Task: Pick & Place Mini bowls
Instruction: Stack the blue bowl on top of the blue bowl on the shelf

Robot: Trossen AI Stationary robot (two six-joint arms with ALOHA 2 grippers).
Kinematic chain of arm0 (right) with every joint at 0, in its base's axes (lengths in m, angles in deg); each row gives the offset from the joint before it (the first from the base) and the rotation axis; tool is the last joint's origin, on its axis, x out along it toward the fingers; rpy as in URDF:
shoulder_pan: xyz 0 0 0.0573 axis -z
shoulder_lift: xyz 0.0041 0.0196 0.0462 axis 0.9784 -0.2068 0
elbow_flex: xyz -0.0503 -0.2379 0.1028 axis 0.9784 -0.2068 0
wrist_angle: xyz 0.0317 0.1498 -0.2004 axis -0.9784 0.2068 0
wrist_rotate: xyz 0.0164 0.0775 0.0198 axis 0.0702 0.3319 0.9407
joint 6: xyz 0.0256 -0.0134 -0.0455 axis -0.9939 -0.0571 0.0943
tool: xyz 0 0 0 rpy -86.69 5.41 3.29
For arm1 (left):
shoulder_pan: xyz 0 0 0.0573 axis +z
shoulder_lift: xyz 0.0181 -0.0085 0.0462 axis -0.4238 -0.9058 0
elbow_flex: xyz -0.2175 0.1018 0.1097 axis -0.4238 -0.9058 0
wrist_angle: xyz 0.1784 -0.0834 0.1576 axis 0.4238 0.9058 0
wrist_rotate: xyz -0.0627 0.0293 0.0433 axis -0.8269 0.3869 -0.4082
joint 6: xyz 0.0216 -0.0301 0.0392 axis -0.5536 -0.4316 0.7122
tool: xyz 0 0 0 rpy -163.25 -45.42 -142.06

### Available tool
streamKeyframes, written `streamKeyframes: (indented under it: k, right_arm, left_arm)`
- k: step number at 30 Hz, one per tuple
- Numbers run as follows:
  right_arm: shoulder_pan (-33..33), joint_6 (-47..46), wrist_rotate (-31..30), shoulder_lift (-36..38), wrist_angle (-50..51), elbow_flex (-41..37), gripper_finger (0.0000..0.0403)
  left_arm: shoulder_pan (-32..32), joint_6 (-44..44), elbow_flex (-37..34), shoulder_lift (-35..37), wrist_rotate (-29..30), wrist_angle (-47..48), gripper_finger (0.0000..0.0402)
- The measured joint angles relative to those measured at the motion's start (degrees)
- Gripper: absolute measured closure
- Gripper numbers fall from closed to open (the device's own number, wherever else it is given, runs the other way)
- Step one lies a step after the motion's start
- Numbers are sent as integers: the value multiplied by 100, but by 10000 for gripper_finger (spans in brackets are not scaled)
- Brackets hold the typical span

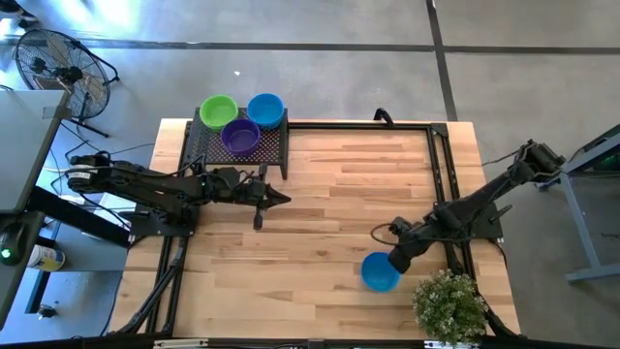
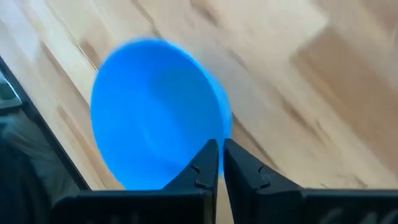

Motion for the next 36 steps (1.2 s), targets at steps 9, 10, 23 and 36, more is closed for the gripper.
streamKeyframes:
  k: [9,10,23,36]
  right_arm:
    - [1075,1146,63,-81,-1,646,402]
    - [1094,1179,183,-101,44,688,401]
    - [429,388,30,-139,837,666,265]
    - [405,963,506,-1472,-178,664,313]
  left_arm:
    - [1,-11,0,0,0,93,397]
    - [0,-17,0,0,0,113,397]
    - [0,-31,2,0,-2,241,397]
    - [0,-24,2,0,-2,239,397]
